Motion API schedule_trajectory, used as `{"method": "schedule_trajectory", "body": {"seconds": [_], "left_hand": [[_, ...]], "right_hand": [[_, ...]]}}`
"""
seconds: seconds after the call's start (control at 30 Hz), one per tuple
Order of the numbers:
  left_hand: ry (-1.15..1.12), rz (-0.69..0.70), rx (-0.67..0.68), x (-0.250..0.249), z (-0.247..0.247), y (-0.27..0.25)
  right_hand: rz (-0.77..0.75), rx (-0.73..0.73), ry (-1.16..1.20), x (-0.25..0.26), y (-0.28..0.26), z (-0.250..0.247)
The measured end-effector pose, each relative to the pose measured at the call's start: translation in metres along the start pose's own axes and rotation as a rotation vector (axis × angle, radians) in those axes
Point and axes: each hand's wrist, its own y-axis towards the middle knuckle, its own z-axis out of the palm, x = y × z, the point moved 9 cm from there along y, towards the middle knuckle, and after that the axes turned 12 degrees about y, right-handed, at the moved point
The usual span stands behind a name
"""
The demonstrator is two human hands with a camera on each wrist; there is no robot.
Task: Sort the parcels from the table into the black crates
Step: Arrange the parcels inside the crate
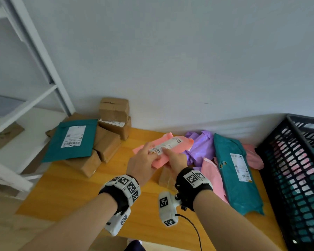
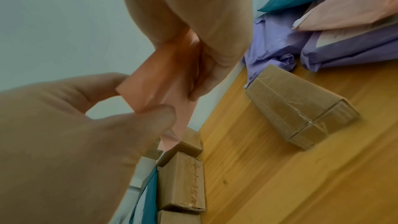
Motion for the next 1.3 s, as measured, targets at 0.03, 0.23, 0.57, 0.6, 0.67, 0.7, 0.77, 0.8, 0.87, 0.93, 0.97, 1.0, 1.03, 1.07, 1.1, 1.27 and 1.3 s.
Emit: {"method": "schedule_trajectory", "body": {"seconds": [0.03, 0.23, 0.57, 0.6, 0.67, 0.7, 0.77, 0.8, 0.87, 0.93, 0.97, 1.0, 1.03, 1.07, 1.1, 1.27, 1.3], "left_hand": [[0.0, 0.003, -0.012, -0.002, -0.003, -0.004], [-0.028, -0.003, -0.023, 0.005, -0.011, -0.022], [-0.165, 0.098, 0.05, 0.02, -0.051, -0.018], [-0.144, 0.095, 0.022, 0.024, -0.06, -0.015], [-0.091, 0.078, -0.025, 0.033, -0.074, -0.01], [-0.065, 0.064, -0.023, 0.038, -0.076, -0.008], [-0.025, 0.059, 0.016, 0.045, -0.078, -0.01], [-0.002, 0.075, 0.038, 0.047, -0.078, -0.012], [0.043, 0.125, 0.09, 0.046, -0.075, -0.015], [0.082, 0.149, 0.196, 0.047, -0.064, -0.018], [0.113, 0.145, 0.273, 0.049, -0.055, -0.02], [0.145, 0.139, 0.341, 0.052, -0.047, -0.022], [0.165, 0.132, 0.386, 0.054, -0.04, -0.023], [0.168, 0.12, 0.407, 0.055, -0.036, -0.023], [0.173, 0.108, 0.415, 0.055, -0.035, -0.023], [0.273, 0.121, 0.424, 0.051, -0.032, -0.024], [0.288, 0.122, 0.419, 0.05, -0.032, -0.024]], "right_hand": [[0.0, -0.004, 0.0, 0.0, -0.003, -0.001], [-0.065, 0.059, -0.045, 0.009, -0.023, 0.008], [-0.341, 0.08, -0.562, 0.039, -0.06, 0.015], [-0.383, 0.09, -0.68, 0.041, -0.065, 0.02], [-0.469, 0.099, -0.944, 0.043, -0.073, 0.031], [-0.51, 0.106, -1.087, 0.042, -0.077, 0.039], [-0.567, 0.133, -1.335, 0.037, -0.085, 0.051], [-0.59, 0.15, -1.455, 0.033, -0.09, 0.058], [-0.657, 0.189, -1.667, 0.026, -0.101, 0.071], [-0.729, 0.209, -1.818, 0.021, -0.113, 0.084], [-0.751, 0.219, -1.869, 0.018, -0.116, 0.089], [-0.765, 0.229, -1.915, 0.015, -0.12, 0.095], [-0.778, 0.239, -1.948, 0.013, -0.122, 0.099], [-0.782, 0.252, -1.975, 0.011, -0.125, 0.102], [-0.79, 0.267, -1.999, 0.01, -0.127, 0.105], [-0.918, 0.29, -2.141, 0.008, -0.135, 0.114], [-0.937, 0.29, -2.163, 0.009, -0.136, 0.115]]}}
